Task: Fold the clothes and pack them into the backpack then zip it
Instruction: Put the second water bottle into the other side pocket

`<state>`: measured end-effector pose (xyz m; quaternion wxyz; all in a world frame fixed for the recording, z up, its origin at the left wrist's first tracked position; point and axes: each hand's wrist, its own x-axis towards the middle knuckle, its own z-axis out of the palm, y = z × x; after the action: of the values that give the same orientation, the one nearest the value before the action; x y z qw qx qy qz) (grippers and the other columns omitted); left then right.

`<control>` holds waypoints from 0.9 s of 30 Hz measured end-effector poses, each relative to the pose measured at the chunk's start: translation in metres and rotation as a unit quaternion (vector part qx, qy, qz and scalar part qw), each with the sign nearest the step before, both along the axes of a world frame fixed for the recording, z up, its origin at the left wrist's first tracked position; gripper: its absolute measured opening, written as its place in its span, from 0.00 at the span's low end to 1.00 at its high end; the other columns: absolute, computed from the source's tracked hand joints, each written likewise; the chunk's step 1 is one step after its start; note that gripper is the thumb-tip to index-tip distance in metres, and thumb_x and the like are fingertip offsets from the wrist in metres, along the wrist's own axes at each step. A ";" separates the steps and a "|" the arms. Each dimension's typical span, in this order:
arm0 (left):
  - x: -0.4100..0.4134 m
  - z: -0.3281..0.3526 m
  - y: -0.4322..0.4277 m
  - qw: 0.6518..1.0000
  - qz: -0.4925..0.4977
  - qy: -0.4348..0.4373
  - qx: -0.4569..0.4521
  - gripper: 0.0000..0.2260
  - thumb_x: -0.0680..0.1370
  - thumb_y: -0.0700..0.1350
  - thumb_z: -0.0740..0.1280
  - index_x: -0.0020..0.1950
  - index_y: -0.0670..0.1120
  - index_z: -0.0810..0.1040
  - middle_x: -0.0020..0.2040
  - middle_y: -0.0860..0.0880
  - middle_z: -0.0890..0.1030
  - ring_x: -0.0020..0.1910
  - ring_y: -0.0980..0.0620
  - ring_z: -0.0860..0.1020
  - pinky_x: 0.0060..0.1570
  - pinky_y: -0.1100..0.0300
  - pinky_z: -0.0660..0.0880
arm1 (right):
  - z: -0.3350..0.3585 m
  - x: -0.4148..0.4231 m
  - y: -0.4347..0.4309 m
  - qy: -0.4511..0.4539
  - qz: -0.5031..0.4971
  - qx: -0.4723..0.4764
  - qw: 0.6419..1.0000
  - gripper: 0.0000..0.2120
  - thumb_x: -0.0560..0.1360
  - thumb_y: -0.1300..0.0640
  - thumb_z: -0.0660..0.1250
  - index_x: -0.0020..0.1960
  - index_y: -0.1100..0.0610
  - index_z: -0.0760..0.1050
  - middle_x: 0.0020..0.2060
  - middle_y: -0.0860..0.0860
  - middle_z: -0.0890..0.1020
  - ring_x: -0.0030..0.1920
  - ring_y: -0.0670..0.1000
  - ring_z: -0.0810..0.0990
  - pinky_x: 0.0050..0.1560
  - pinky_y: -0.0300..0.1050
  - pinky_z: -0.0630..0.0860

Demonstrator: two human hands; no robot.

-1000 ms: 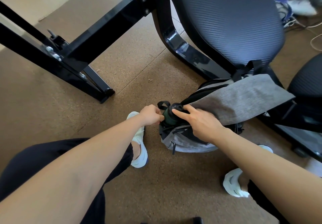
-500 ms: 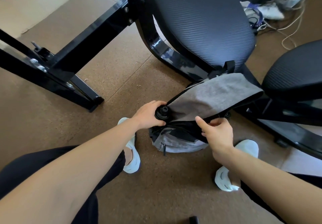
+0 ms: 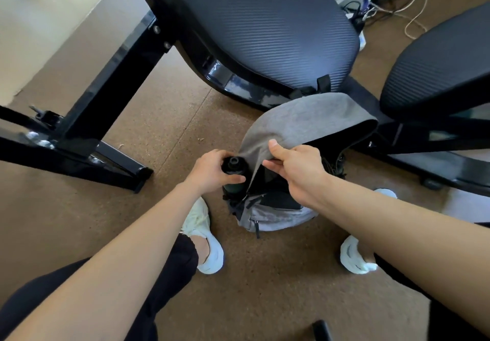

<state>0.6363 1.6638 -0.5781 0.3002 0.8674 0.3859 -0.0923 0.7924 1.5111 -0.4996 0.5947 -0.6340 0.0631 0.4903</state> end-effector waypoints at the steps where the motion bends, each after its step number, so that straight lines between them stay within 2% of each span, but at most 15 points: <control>1: 0.002 0.001 -0.002 1.000 0.001 0.000 0.002 0.31 0.67 0.61 0.80 0.66 0.51 0.79 0.59 0.48 0.79 0.60 0.47 0.77 0.59 0.50 0.75 | 0.001 0.000 0.001 -0.001 -0.001 0.003 1.000 0.13 0.79 0.61 0.71 0.52 0.73 0.79 0.43 0.58 0.82 0.40 0.50 0.84 0.47 0.44 0.84; 5: 0.001 -0.004 -0.008 0.993 -0.103 0.040 -0.045 0.33 0.70 0.51 0.80 0.72 0.47 0.74 0.64 0.45 0.76 0.67 0.42 0.74 0.62 0.53 0.71 | 0.003 0.002 0.004 -0.011 -0.008 0.006 1.000 0.11 0.79 0.61 0.71 0.52 0.71 0.80 0.43 0.56 0.81 0.37 0.47 0.84 0.50 0.47 0.85; 7: 0.000 -0.006 -0.003 0.988 -0.130 0.062 -0.047 0.33 0.70 0.50 0.80 0.73 0.47 0.73 0.62 0.47 0.76 0.65 0.43 0.75 0.60 0.53 0.72 | 0.003 0.005 0.005 -0.029 -0.004 0.003 1.000 0.09 0.78 0.61 0.72 0.52 0.68 0.80 0.43 0.57 0.80 0.36 0.46 0.84 0.49 0.46 0.85; 10: 0.002 -0.010 -0.001 0.994 -0.083 0.070 0.000 0.31 0.70 0.58 0.78 0.69 0.49 0.76 0.59 0.48 0.78 0.61 0.44 0.77 0.58 0.52 0.73 | 0.004 0.007 0.006 -0.044 0.008 0.008 0.999 0.06 0.78 0.61 0.72 0.48 0.63 0.78 0.40 0.56 0.78 0.34 0.45 0.84 0.52 0.48 0.85; 13: 0.003 -0.019 -0.005 0.999 -0.016 0.047 0.006 0.27 0.72 0.61 0.76 0.66 0.49 0.77 0.58 0.47 0.79 0.60 0.44 0.78 0.57 0.52 0.73 | 0.005 0.009 0.005 -0.045 0.010 0.009 0.999 0.10 0.78 0.61 0.72 0.41 0.61 0.75 0.33 0.52 0.76 0.32 0.44 0.84 0.54 0.51 0.84; 17: 0.000 -0.022 -0.004 0.991 -0.098 0.064 -0.069 0.34 0.73 0.50 0.78 0.77 0.47 0.70 0.70 0.46 0.75 0.70 0.44 0.73 0.67 0.55 0.69 | 0.006 0.009 0.003 -0.050 0.015 0.006 0.999 0.14 0.78 0.62 0.72 0.36 0.60 0.72 0.30 0.50 0.75 0.30 0.44 0.83 0.55 0.52 0.84; 19: -0.002 -0.024 -0.002 0.989 -0.110 0.080 -0.065 0.35 0.74 0.52 0.77 0.78 0.47 0.69 0.73 0.47 0.74 0.72 0.45 0.72 0.69 0.55 0.68 | 0.007 0.011 0.004 -0.057 0.016 0.006 0.998 0.19 0.78 0.62 0.72 0.32 0.59 0.69 0.26 0.47 0.74 0.30 0.44 0.83 0.55 0.53 0.84; 21: -0.002 -0.030 -0.001 0.993 -0.070 0.089 -0.016 0.33 0.74 0.59 0.74 0.76 0.50 0.71 0.69 0.48 0.77 0.68 0.43 0.75 0.67 0.52 0.71 | 0.007 0.013 0.006 -0.068 0.016 0.009 0.997 0.23 0.78 0.62 0.72 0.29 0.57 0.65 0.23 0.45 0.72 0.29 0.44 0.82 0.55 0.53 0.84; 22: -0.001 -0.033 -0.003 0.995 -0.038 0.089 -0.002 0.32 0.74 0.61 0.73 0.74 0.50 0.71 0.67 0.47 0.77 0.66 0.42 0.76 0.65 0.50 0.73 | 0.006 0.013 0.006 -0.072 0.016 0.011 0.997 0.24 0.78 0.62 0.72 0.29 0.56 0.65 0.23 0.46 0.70 0.28 0.43 0.81 0.55 0.53 0.84; 24: 0.002 -0.039 -0.009 0.997 0.008 0.075 -0.016 0.32 0.75 0.58 0.73 0.76 0.50 0.69 0.66 0.45 0.76 0.66 0.40 0.76 0.64 0.49 0.72 | 0.006 0.012 0.006 -0.070 0.021 0.013 0.997 0.22 0.78 0.62 0.72 0.29 0.57 0.66 0.26 0.48 0.71 0.29 0.44 0.82 0.55 0.53 0.84; 27: -0.002 -0.041 -0.006 0.996 -0.010 0.066 -0.053 0.34 0.76 0.53 0.75 0.80 0.53 0.66 0.68 0.47 0.74 0.69 0.41 0.73 0.65 0.50 0.70 | 0.006 0.011 0.004 -0.052 0.046 0.022 0.997 0.17 0.79 0.61 0.71 0.33 0.63 0.73 0.32 0.51 0.81 0.39 0.48 0.86 0.55 0.51 0.84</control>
<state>0.6346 1.6583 -0.6193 0.3188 0.8460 0.3909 -0.1728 0.8030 1.5148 -0.4935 0.5881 -0.6474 -0.0082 0.4847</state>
